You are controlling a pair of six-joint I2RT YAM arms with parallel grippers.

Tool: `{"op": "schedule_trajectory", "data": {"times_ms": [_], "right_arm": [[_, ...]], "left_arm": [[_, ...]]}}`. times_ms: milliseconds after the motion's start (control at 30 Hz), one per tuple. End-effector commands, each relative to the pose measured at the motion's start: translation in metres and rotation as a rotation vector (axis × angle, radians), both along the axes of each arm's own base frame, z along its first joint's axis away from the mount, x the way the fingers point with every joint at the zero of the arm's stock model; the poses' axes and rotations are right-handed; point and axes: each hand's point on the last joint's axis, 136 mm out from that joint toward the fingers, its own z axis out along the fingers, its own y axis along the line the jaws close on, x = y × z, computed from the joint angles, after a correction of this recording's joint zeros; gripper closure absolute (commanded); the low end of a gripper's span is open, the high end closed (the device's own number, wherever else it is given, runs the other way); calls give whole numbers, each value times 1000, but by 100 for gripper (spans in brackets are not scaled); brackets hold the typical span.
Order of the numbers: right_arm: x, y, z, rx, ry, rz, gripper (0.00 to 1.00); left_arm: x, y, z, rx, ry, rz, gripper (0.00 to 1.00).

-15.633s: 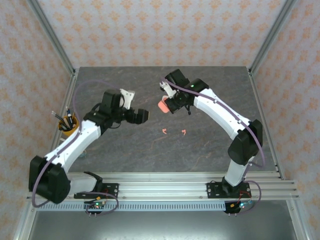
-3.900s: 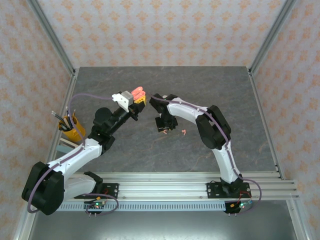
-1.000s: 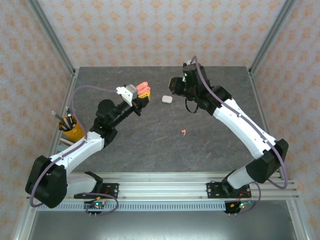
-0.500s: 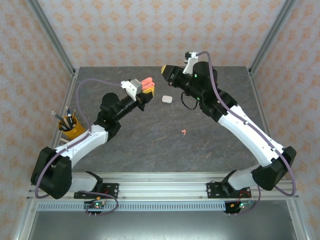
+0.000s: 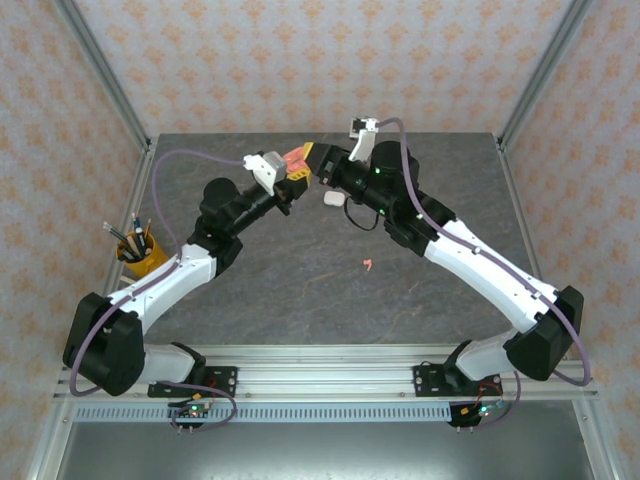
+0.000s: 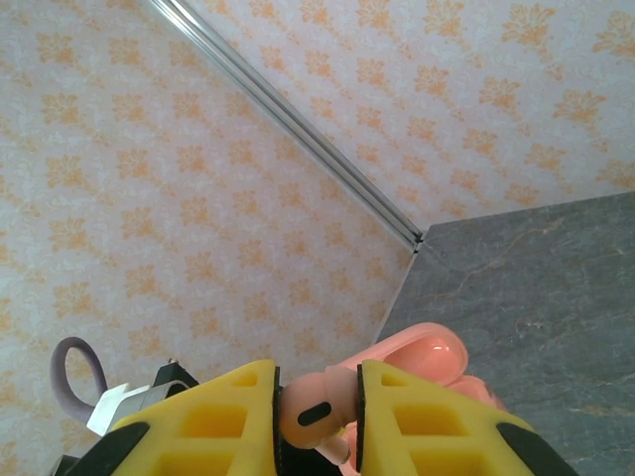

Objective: Insert wireless bluetooth earbuds into charging case

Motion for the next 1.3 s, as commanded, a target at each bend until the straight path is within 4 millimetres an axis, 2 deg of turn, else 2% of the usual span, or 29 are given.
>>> {"op": "schedule_trajectory", "data": {"times_ms": [0, 167, 633, 1267], "right_arm": [[-8, 1, 22, 74, -50, 1, 78], [-9, 8, 19, 70, -51, -10, 78], [8, 18, -5, 42, -9, -56, 81], [10, 25, -24, 2, 30, -37, 81]], "left_arm": [[1, -1, 13, 15, -47, 30, 100], [4, 3, 16, 7, -57, 60, 100], [1, 6, 24, -18, -72, 71, 100], [2, 6, 27, -22, -76, 71, 100]]}}
